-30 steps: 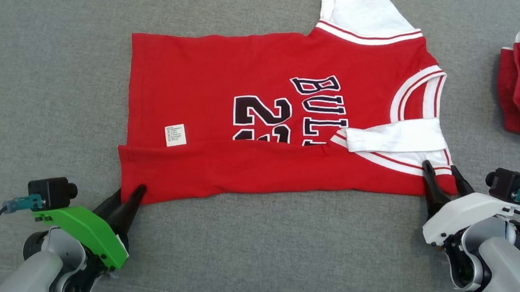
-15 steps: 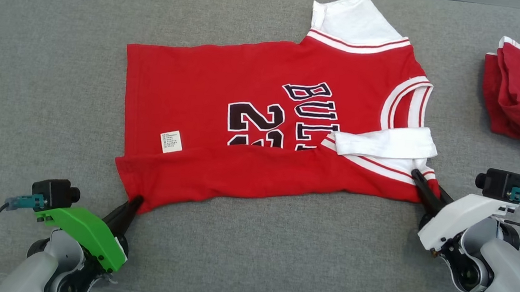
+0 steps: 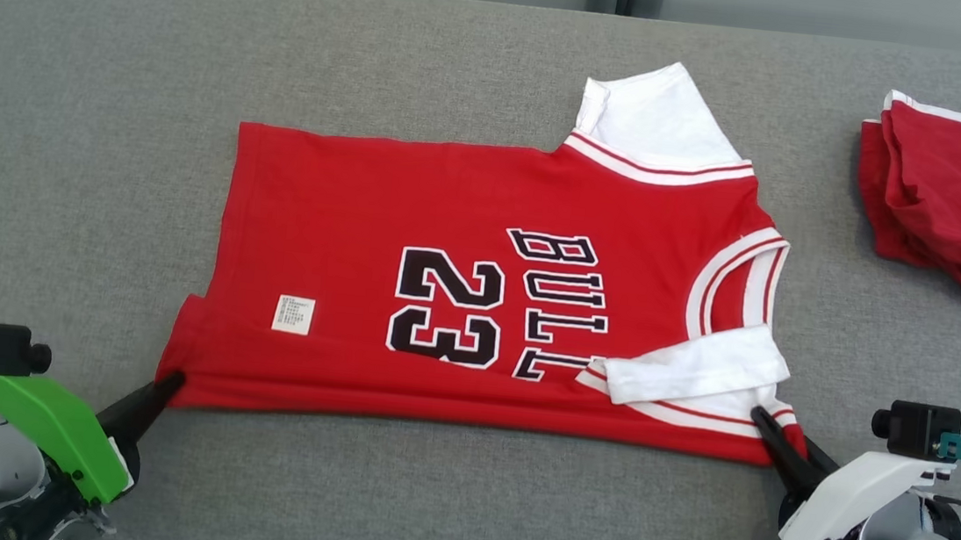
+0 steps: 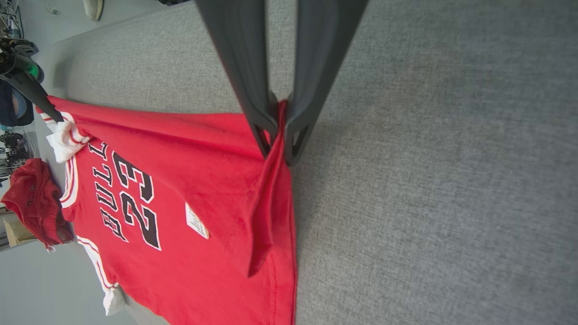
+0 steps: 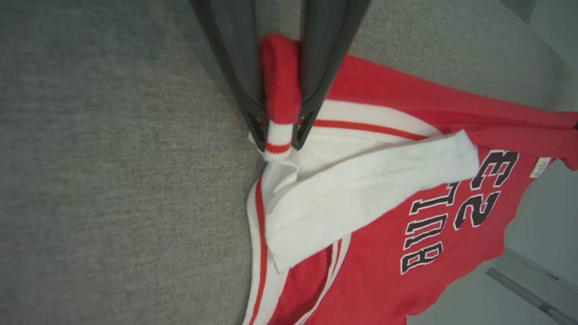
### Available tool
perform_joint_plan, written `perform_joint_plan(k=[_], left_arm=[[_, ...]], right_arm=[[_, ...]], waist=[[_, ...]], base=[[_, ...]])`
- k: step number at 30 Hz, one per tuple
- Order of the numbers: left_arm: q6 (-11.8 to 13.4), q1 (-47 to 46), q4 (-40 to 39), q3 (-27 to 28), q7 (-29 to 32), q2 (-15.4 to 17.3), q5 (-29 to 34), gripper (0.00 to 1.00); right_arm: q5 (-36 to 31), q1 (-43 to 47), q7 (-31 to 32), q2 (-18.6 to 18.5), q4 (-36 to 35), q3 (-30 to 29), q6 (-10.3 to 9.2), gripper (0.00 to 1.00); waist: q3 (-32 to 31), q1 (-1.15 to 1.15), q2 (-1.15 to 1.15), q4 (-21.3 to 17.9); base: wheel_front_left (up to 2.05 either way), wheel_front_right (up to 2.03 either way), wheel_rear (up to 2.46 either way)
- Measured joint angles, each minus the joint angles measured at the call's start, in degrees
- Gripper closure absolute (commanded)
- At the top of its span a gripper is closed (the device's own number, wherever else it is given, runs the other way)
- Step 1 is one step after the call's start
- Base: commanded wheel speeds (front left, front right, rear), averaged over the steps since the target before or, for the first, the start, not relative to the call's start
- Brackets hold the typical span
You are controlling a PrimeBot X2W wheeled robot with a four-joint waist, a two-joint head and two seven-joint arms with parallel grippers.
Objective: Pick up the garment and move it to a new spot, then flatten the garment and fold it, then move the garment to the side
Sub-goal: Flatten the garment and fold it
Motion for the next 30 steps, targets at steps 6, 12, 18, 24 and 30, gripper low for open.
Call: perform_joint_plan(k=[6,12,18,24,30], left_arm=[[0.0,3.0,-2.0,0.7,2.5,1.0,-2.9,1.00],[0.0,5.3,-4.0,1.7,3.2,2.8,-5.0,1.00],[0.0,6.7,-6.1,1.2,4.2,3.3,-5.4,0.95],[0.0,6.9,-7.9,1.0,4.2,3.1,-5.4,0.00],[0.2,8.2,-8.5,-0.1,3.6,3.5,-4.0,0.00]], right_arm=[[0.0,4.6,-0.6,0.0,-4.0,0.7,-1.13,1.00],[-0.6,6.7,-0.6,-0.5,-8.3,2.2,-2.53,1.00],[-4.0,6.7,-0.5,-3.1,-9.9,2.8,-4.64,0.58],[-5.0,6.6,-0.5,-3.3,-12.4,2.9,-6.14,0.00],[-5.4,7.0,-1.1,-4.9,-13.4,1.8,-7.64,0.00]], waist=[[-0.4,0.00,0.00,-1.0],[-0.3,0.00,0.00,-2.0],[-0.1,0.00,0.00,-2.9],[-0.2,0.00,0.00,-2.6],[-1.3,0.00,0.00,-1.6]], base=[[0.00,0.00,0.00],[0.00,0.00,0.00],[0.00,0.00,0.00],[0.00,0.00,0.00],[0.00,0.00,0.00]])
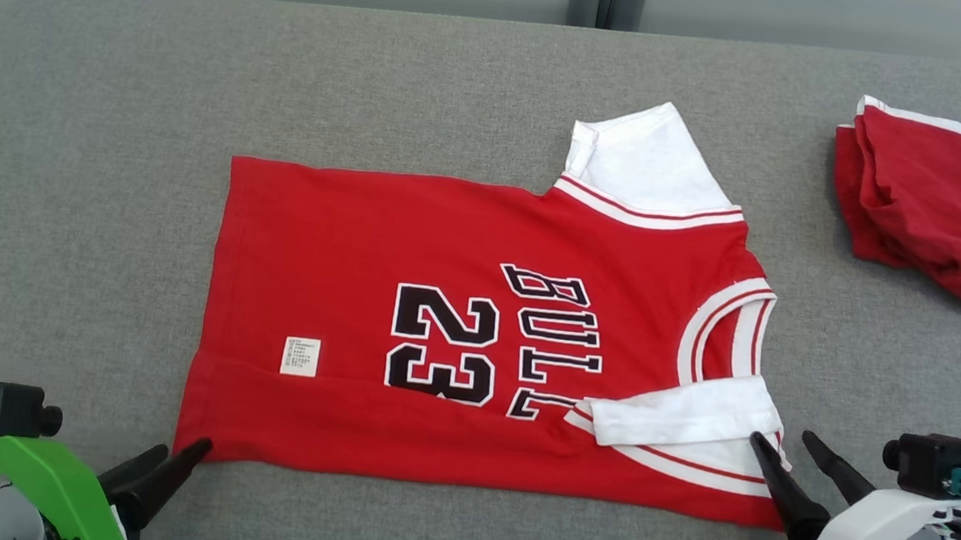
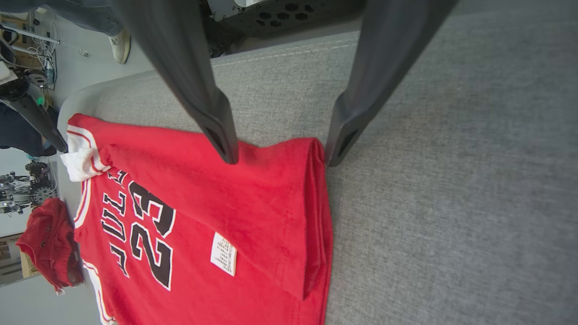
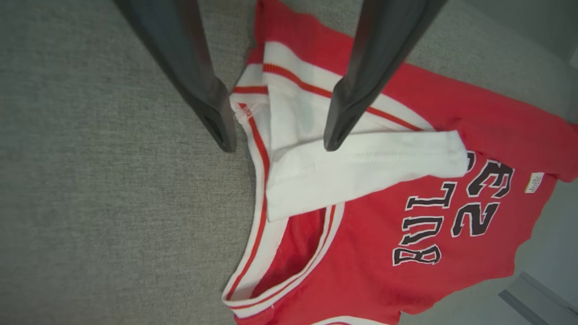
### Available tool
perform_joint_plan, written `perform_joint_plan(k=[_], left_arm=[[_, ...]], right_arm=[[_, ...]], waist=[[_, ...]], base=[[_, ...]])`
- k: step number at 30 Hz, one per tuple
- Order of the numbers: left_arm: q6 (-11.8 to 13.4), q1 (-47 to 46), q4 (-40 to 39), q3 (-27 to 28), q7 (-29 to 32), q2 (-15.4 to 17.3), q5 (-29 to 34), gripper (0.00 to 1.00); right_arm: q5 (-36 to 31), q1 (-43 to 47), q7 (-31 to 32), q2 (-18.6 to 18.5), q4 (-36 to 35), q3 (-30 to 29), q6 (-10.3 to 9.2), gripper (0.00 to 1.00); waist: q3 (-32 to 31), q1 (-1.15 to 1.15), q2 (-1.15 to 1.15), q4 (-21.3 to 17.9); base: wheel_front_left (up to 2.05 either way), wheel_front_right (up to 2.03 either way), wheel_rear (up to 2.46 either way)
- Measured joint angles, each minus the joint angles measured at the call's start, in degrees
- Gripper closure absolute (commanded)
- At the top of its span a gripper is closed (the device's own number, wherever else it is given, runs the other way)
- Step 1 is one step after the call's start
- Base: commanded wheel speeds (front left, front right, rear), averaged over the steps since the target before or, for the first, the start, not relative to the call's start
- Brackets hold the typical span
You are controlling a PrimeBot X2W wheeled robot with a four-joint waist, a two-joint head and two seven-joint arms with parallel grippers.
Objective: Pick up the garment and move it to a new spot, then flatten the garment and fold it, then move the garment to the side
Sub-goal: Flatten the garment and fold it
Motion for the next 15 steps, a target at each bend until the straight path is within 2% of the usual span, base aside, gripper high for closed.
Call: perform_joint_plan(k=[6,9,15], left_arm=[[3.0,1.0,0.2,1.3,-6.0,1.6,7.0,0.00],[4.4,1.0,0.1,1.5,-8.5,2.0,9.9,0.00],[5.9,1.0,-1.1,2.0,-14.7,-1.1,11.6,0.00]], right_arm=[[-0.6,2.0,-4.4,-1.8,-1.0,-4.3,-1.52,0.00],[-1.6,2.0,-5.5,-1.9,-1.8,-6.1,-1.56,0.00],[-4.6,2.0,-6.5,-1.5,-2.6,-7.8,-2.04,0.00]], waist=[[-2.4,0.00,0.00,0.9],[-3.8,0.00,0.00,1.4],[-6.9,0.00,0.00,2.2]], base=[[0.00,0.00,0.00],[0.00,0.00,0.00],[0.00,0.00,0.00]])
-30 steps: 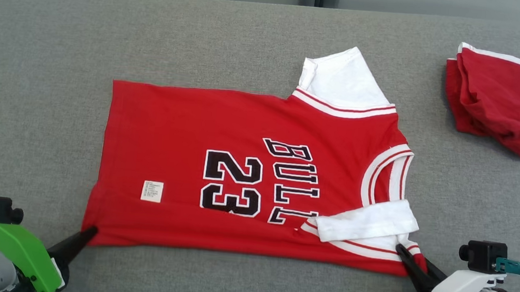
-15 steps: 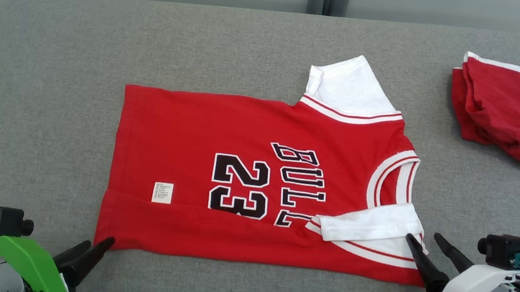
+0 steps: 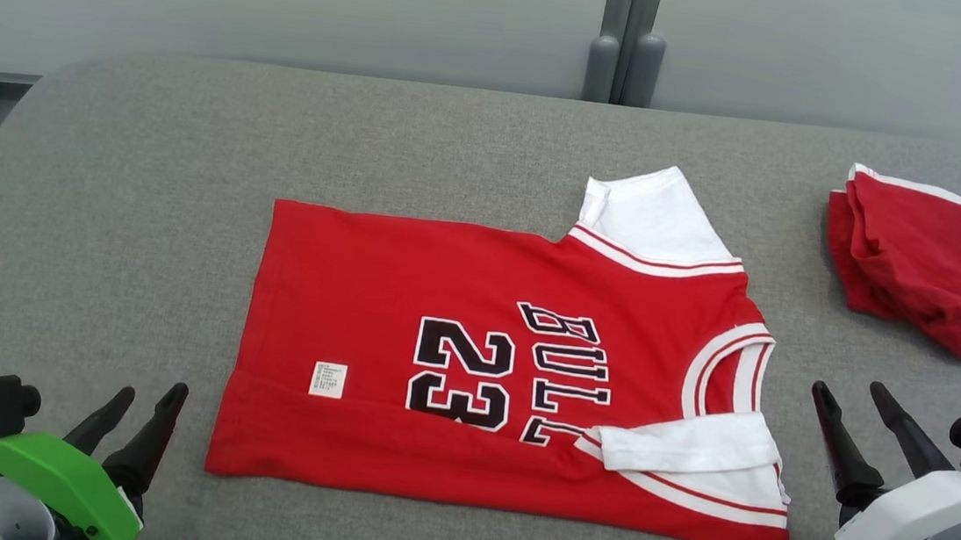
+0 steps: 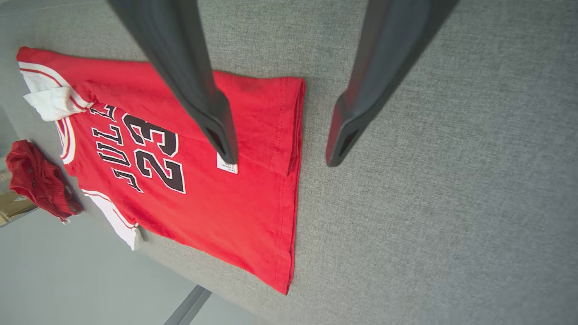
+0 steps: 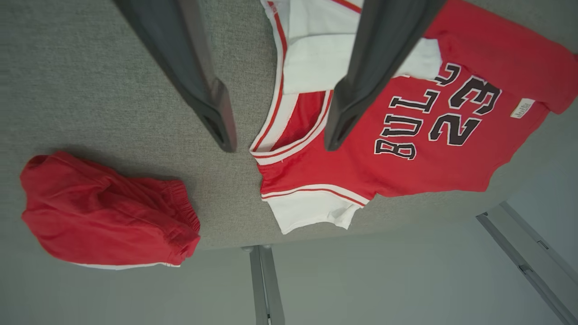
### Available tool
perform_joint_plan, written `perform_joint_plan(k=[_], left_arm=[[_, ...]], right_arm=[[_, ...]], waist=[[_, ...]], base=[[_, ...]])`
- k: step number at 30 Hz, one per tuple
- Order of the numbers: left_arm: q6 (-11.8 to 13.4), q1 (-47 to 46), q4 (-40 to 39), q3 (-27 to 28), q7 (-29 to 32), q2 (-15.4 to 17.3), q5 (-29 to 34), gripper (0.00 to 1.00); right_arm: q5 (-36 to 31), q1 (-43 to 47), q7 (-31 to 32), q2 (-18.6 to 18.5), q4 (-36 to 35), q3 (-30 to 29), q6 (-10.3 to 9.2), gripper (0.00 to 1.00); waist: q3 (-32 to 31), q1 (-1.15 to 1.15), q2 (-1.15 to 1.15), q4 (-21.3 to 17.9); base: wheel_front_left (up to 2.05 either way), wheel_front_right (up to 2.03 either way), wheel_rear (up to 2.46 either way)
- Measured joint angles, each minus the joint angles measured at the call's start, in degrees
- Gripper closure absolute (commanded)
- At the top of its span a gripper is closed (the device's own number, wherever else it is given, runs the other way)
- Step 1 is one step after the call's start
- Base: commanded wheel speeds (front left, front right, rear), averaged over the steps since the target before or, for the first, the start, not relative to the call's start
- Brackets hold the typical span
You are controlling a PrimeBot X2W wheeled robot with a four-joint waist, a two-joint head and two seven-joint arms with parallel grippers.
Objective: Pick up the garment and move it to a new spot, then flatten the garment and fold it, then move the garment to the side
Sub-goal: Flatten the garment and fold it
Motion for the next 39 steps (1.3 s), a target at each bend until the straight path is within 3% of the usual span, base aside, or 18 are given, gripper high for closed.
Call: perform_joint_plan(k=[6,10,16,26,39], left_arm=[[2.4,0.7,-0.2,-0.2,-4.8,-1.3,4.3,0.00],[2.2,0.1,-1.9,-1.8,-4.6,-1.9,5.3,0.00],[2.0,-9.6,-1.6,-4.4,-0.6,-1.7,8.7,0.00],[1.5,-20.3,2.2,-6.7,5.5,-2.9,10.4,0.00],[0.4,-31.1,7.7,-6.5,8.3,-7.2,11.1,0.00]], right_arm=[[-1.9,0.1,0.0,2.3,0.0,0.1,-0.34,0.00],[-2.7,-1.2,0.2,2.5,0.6,0.5,-0.35,0.00],[-4.8,-13.1,5.1,1.8,2.4,0.2,-0.35,0.00],[-11.3,-28.9,15.2,1.0,5.7,5.4,-0.31,0.00],[-13.9,-46.9,24.7,4.2,10.5,6.1,0.15,0.00]], waist=[[-2.8,0.00,0.00,0.4],[-2.2,0.00,0.00,0.4],[1.5,0.00,0.00,0.4],[8.0,0.00,0.00,0.6],[17.9,0.00,0.00,1.2]], base=[[0.00,0.00,0.00],[0.00,0.00,0.00],[0.00,0.00,0.00],[0.00,0.00,0.00],[0.00,0.00,0.00]])
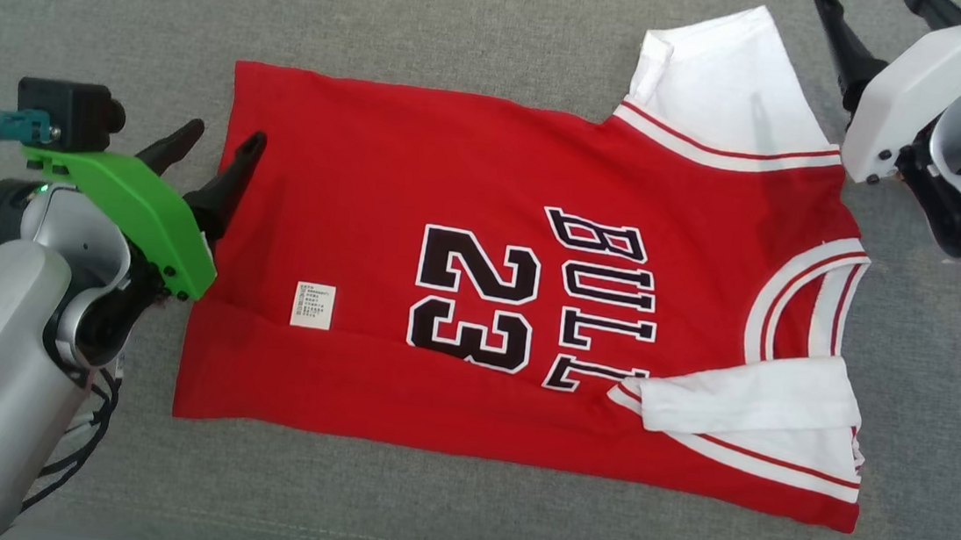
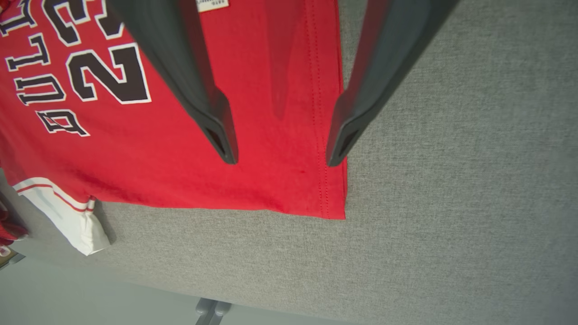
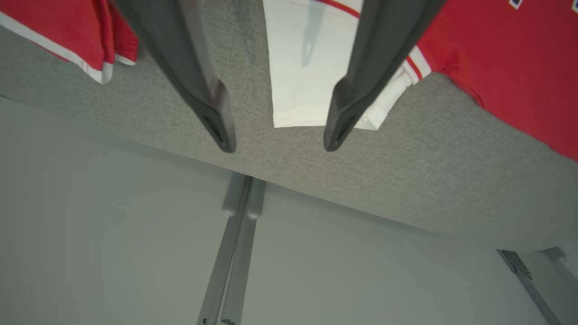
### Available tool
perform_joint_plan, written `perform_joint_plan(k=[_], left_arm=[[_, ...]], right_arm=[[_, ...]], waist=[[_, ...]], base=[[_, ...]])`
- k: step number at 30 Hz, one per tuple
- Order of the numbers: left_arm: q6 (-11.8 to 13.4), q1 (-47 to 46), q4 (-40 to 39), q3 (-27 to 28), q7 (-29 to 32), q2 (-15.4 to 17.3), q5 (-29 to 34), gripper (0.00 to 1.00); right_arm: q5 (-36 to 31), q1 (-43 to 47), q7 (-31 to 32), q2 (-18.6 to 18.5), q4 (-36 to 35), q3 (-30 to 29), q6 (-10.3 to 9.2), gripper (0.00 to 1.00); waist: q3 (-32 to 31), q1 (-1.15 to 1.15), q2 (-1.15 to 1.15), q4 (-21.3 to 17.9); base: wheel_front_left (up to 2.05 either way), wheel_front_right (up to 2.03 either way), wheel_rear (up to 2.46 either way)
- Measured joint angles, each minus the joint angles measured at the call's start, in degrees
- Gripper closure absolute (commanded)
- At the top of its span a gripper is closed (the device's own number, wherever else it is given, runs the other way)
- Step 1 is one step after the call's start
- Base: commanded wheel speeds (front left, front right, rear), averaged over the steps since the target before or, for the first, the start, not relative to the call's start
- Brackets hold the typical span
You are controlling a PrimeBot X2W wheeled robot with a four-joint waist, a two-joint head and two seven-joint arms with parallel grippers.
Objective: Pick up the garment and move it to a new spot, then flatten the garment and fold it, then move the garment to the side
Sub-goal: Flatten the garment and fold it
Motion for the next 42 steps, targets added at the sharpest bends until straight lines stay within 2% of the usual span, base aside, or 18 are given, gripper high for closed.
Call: perform_joint_plan(k=[6,14,20,25,26,27,28,35,42], left_arm=[[-1.1,-5.3,1.5,0.2,0.0,-2.0,0.8,0.00],[-2.5,-9.6,3.8,1.2,-0.1,-2.1,0.7,0.00],[-4.0,-13.6,4.9,1.6,0.3,-2.3,0.7,0.00],[-4.6,-16.1,6.5,1.8,0.7,-2.4,0.6,0.00],[-5.1,-16.8,6.8,1.7,0.9,-2.4,0.6,0.14],[-5.3,-17.3,7.0,1.7,0.9,-2.4,0.6,0.72],[-5.4,-17.8,7.0,1.8,0.9,-2.6,0.5,1.00],[-6.3,-19.4,7.9,1.3,2.0,-4.0,-2.7,1.00],[-6.5,-19.8,9.1,0.2,3.5,-4.7,-4.2,1.00]], right_arm=[[-0.1,-3.2,2.5,0.5,3.2,-1.0,-0.04,0.00],[-1.0,-7.0,4.2,3.0,5.4,-0.1,-0.04,0.00],[-2.1,-13.2,4.7,2.9,6.2,-1.2,-0.05,0.00],[-2.6,-14.6,5.0,3.0,8.6,-1.1,-0.07,0.00],[-2.6,-14.6,5.1,3.0,9.0,-1.1,-0.05,0.00],[-2.6,-15.1,4.9,3.1,9.0,-1.1,-0.05,0.00],[-2.6,-15.8,4.8,3.1,9.2,-1.2,-0.05,0.00],[-2.6,-17.8,4.1,3.4,11.3,-1.7,0.03,0.00],[-2.3,-17.8,4.1,3.9,13.8,-1.4,1.10,0.00]], waist=[[4.6,0.00,0.00,0.9],[10.8,0.00,0.00,1.9],[15.5,0.00,0.00,2.5],[18.9,0.00,0.00,2.9],[19.5,0.00,0.00,3.0],[20.0,0.00,0.00,3.1],[20.4,0.00,0.00,3.2],[21.7,0.00,0.00,4.1],[20.5,0.00,0.00,4.7]], base=[[0.00,0.00,0.00],[0.00,0.00,0.00],[0.00,0.00,0.00],[0.00,0.00,0.00],[0.00,0.00,0.00],[0.00,0.00,0.00],[0.00,0.00,0.00],[0.00,0.00,0.00],[0.00,0.00,0.00]])
